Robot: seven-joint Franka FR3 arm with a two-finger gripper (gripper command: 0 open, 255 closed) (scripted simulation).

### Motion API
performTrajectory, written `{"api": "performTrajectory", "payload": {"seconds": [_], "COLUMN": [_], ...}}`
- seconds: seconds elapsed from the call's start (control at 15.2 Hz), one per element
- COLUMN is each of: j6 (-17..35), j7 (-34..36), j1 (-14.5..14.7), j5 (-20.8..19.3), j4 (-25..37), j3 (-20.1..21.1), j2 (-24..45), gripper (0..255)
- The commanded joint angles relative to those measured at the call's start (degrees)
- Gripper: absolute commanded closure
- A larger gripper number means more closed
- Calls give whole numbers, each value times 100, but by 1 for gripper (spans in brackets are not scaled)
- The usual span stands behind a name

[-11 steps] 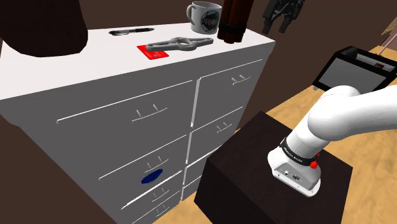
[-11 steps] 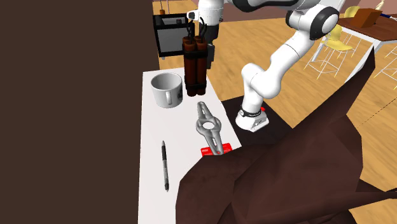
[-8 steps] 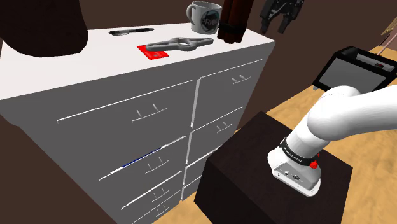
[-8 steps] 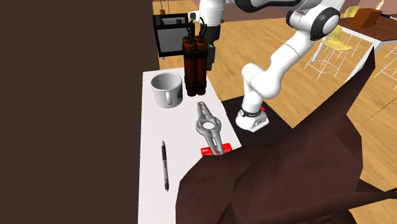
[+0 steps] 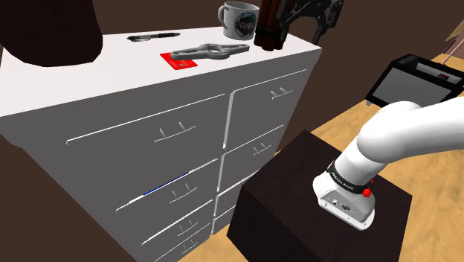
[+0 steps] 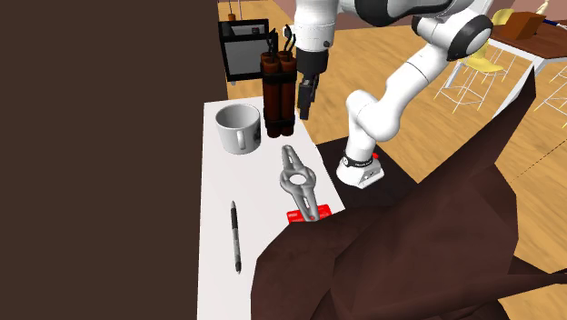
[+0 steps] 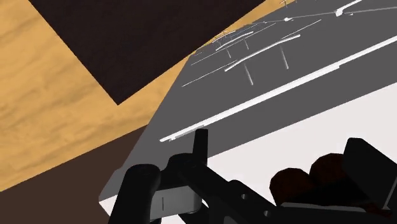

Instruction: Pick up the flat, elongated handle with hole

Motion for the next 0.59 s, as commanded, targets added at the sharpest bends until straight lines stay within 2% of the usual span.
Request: {"api": "performTrajectory", "payload": {"seconds": [0.0, 0.26, 0.53], "j6": [-57, -16, 69], "j7": [792, 2212, 3658], "j1": [-110, -398, -721], "j5": [248, 588, 746], "j4": [244, 795, 1493], "j3": [364, 1025, 1675], "j2": [195, 762, 1496], "gripper": [0, 0, 0]}}
